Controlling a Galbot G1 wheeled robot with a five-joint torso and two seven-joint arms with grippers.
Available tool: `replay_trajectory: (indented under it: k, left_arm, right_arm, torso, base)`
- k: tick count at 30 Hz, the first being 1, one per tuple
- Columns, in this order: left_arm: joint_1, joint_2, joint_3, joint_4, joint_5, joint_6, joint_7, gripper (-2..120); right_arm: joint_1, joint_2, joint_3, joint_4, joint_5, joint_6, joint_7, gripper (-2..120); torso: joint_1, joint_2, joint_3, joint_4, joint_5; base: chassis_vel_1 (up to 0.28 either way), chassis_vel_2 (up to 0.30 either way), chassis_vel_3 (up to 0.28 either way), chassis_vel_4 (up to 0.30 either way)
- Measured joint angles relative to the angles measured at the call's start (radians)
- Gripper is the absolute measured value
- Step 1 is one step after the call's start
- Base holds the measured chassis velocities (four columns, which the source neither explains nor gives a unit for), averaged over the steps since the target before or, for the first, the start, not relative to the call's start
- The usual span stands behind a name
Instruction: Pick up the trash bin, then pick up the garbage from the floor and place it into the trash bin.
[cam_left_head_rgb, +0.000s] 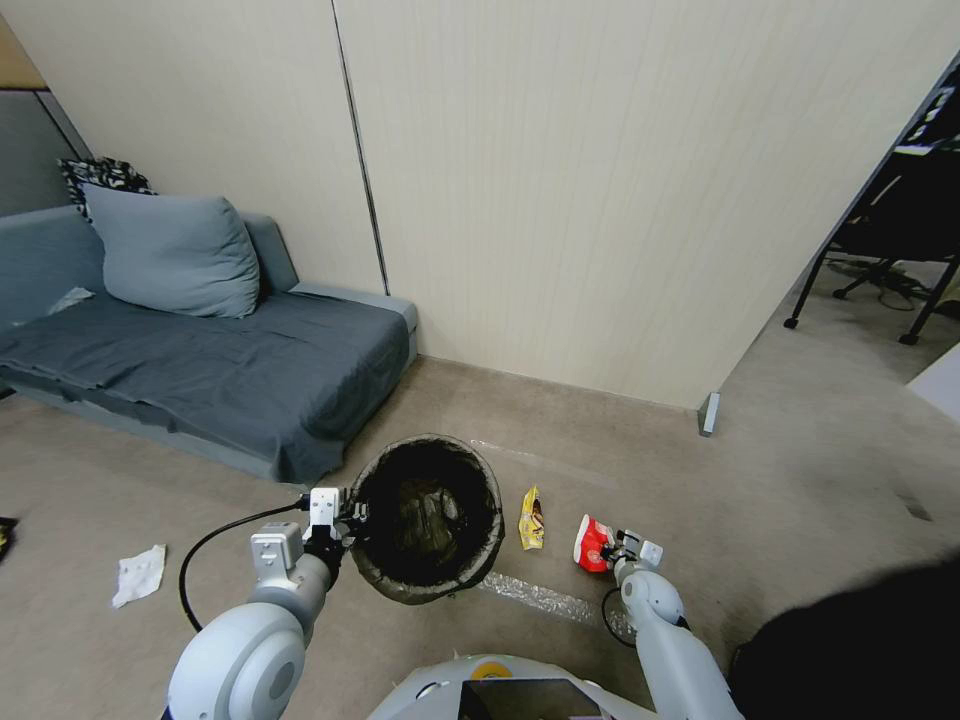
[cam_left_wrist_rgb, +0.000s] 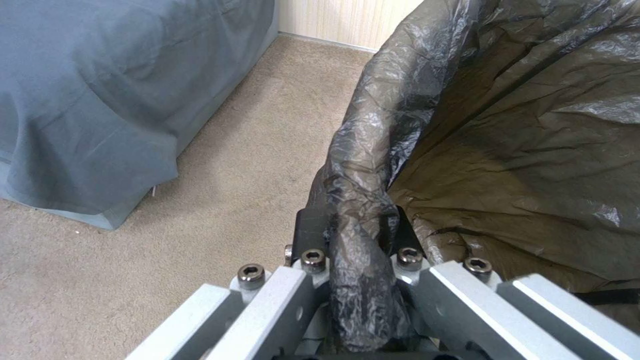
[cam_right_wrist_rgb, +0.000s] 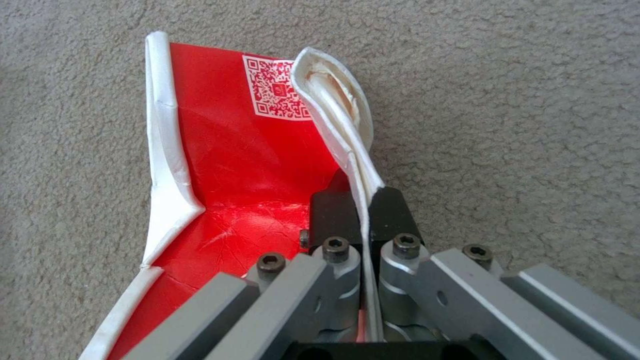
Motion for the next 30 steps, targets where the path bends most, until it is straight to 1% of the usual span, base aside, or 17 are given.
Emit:
replay_trajectory:
  k: [7,11,13,14,16,18,20,21,22,23,24,25,26,28,29,30]
  left_arm:
    - [0.000,-0.002,0.002,0.000,0.000,0.000,0.000,1]
    - [0.010,-0.006,0.002,0.000,0.000,0.001,0.001,1]
    - [0.011,-0.006,0.002,0.000,0.000,0.001,0.001,1]
    - [0.023,-0.010,0.004,0.000,0.002,0.003,0.002,1]
    - [0.031,-0.015,0.006,0.000,0.007,0.004,0.003,1]
    - [0.032,-0.016,0.006,0.000,0.008,0.004,0.003,1]
    - [0.035,-0.019,0.007,0.000,0.011,0.004,0.003,1]
    - [0.038,-0.021,0.008,0.000,0.013,0.004,0.003,1]
    - [0.038,-0.021,0.008,0.000,0.013,0.004,0.003,1]
    - [0.040,-0.023,0.009,0.000,0.014,0.005,0.004,1]
    - [0.045,-0.024,0.010,0.000,0.015,0.005,0.005,1]
    - [0.047,-0.024,0.010,0.000,0.015,0.006,0.005,1]
    - [0.047,-0.024,0.010,0.000,0.015,0.006,0.005,1]
    - [0.051,-0.024,0.010,0.000,0.016,0.006,0.005,1]
    - [0.053,-0.024,0.010,0.000,0.016,0.006,0.006,1]
    - [0.053,-0.024,0.010,0.000,0.016,0.006,0.006,1]
  right_arm:
    - [-0.018,-0.001,0.004,0.028,-0.004,0.000,0.001,0]
    - [-0.056,-0.016,0.016,0.098,-0.015,0.006,0.001,0]
    - [-0.060,-0.017,0.016,0.104,-0.015,0.007,0.000,0]
    - [-0.108,-0.040,0.028,0.189,-0.015,0.009,-0.009,0]
    - [-0.161,-0.057,0.041,0.295,-0.011,0.010,-0.020,0]
    - [-0.169,-0.059,0.042,0.310,-0.011,0.010,-0.022,0]
    - [-0.217,-0.066,0.052,0.388,-0.008,0.013,-0.028,0]
    - [-0.272,-0.067,0.061,0.467,-0.005,0.018,-0.032,0]
    - [-0.272,-0.067,0.061,0.467,-0.005,0.018,-0.032,0]
    - [-0.311,-0.064,0.069,0.514,-0.004,0.022,-0.033,0]
    - [-0.380,-0.056,0.078,0.571,-0.005,0.033,-0.034,0]
    - [-0.423,-0.050,0.081,0.602,-0.007,0.042,-0.035,0]
    - [-0.423,-0.050,0.081,0.602,-0.007,0.042,-0.035,0]
    - [-0.497,-0.035,0.089,0.655,-0.020,0.067,-0.035,0]
    - [-0.527,-0.025,0.089,0.673,-0.028,0.080,-0.035,0]
    - [-0.527,-0.025,0.089,0.673,-0.028,0.080,-0.035,0]
  torso:
    - [0.000,0.000,0.000,0.0000,0.0005]
    - [0.000,0.000,0.000,0.0001,0.0006]
    - [0.000,0.000,0.000,0.0001,0.0005]
    - [0.000,0.000,0.000,0.0000,0.0004]
    - [0.000,0.000,0.000,0.0001,0.0002]
    - [0.000,0.000,0.000,0.0001,0.0001]
    - [0.000,0.000,0.000,0.0001,-0.0004]
    - [0.000,0.000,0.000,-0.0001,0.0005]
    - [0.000,0.000,0.000,-0.0001,0.0005]
    - [0.000,0.000,0.000,0.0001,-0.0002]
    - [0.000,0.000,0.000,0.0000,-0.0002]
    - [0.000,0.000,0.000,-0.0006,0.0005]
    - [0.000,0.000,0.000,-0.0006,0.0005]
    - [0.000,0.000,0.000,-0.0002,-0.0005]
    - [0.000,0.000,0.000,-0.0003,0.0003]
    - [0.000,0.000,0.000,-0.0003,0.0003]
  base:
    - [0.000,0.000,0.000,0.000]
    - [0.000,0.000,0.000,0.000]
    - [0.000,0.000,0.000,0.000]
    - [0.000,0.000,0.000,0.000]
    - [0.000,0.000,0.000,0.000]
    - [0.000,0.000,0.000,0.000]
    - [0.000,0.000,0.000,0.000]
    - [0.000,0.000,0.000,0.000]
    - [0.000,0.000,0.000,0.000]
    - [0.000,0.000,0.000,0.000]
    - [0.000,0.000,0.000,0.000]
    - [0.000,0.000,0.000,0.000]
    - [0.000,0.000,0.000,0.000]
    - [0.000,0.000,0.000,0.000]
    - [0.000,0.000,0.000,0.000]
    - [0.000,0.000,0.000,0.000]
